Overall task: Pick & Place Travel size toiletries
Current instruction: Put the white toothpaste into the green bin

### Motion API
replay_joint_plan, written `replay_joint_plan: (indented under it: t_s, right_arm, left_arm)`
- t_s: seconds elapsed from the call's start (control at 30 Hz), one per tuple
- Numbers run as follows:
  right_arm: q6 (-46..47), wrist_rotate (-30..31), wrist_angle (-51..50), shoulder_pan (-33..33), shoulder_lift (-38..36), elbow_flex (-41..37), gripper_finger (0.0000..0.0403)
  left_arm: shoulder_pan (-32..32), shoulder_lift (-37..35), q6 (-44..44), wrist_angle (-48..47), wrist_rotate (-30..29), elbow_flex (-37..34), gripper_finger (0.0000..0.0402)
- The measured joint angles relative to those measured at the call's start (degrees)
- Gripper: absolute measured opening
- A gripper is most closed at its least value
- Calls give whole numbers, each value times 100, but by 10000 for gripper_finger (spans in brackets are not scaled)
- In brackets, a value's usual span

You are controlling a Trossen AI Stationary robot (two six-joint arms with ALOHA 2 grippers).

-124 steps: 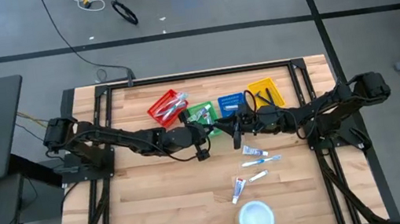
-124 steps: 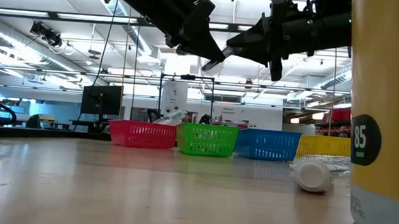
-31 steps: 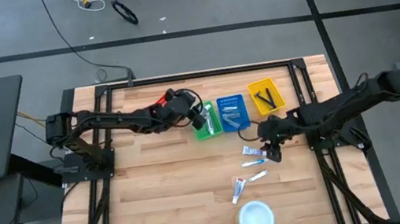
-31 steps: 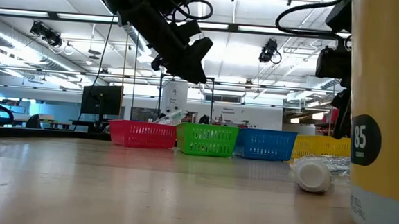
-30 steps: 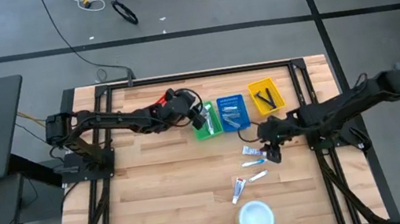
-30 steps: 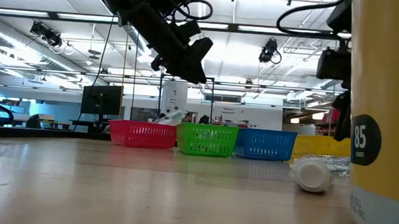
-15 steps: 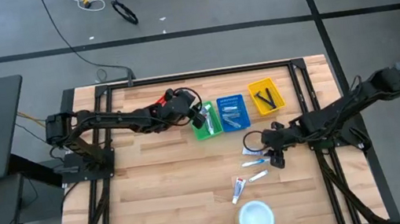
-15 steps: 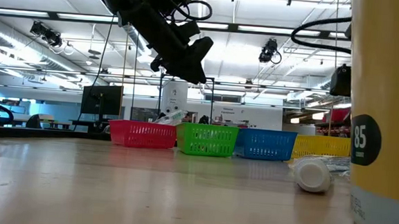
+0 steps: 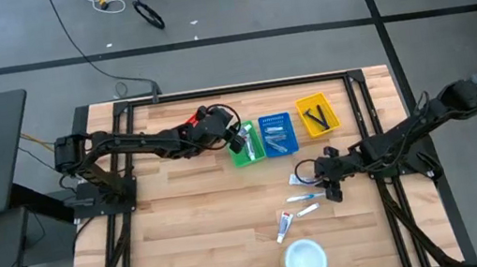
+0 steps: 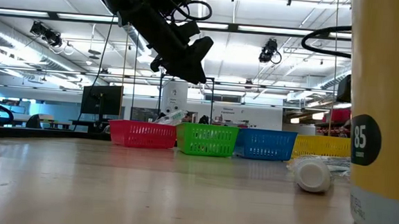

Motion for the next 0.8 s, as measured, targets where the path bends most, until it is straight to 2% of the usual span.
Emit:
replay_joint_plan:
  t_s: [0.33, 0.57, 0.63, 0.8]
  right_arm:
    - [-110, -361, 309, -4, 15, -18, 84]
    - [46, -317, 830, -4, 13, -18, 70]
    - [47, -124, 1115, -2, 13, -18, 70]
    - [-480, 798, 2124, -139, 11, -18, 68]
  left_arm:
    - [-2, 0, 268, -14, 172, 0, 137]
    - [-50, 0, 416, -344, 311, 0, 137]
    - [-72, 0, 355, -591, 439, 0, 137]
    - [-107, -212, 130, -1258, 474, 2, 137]
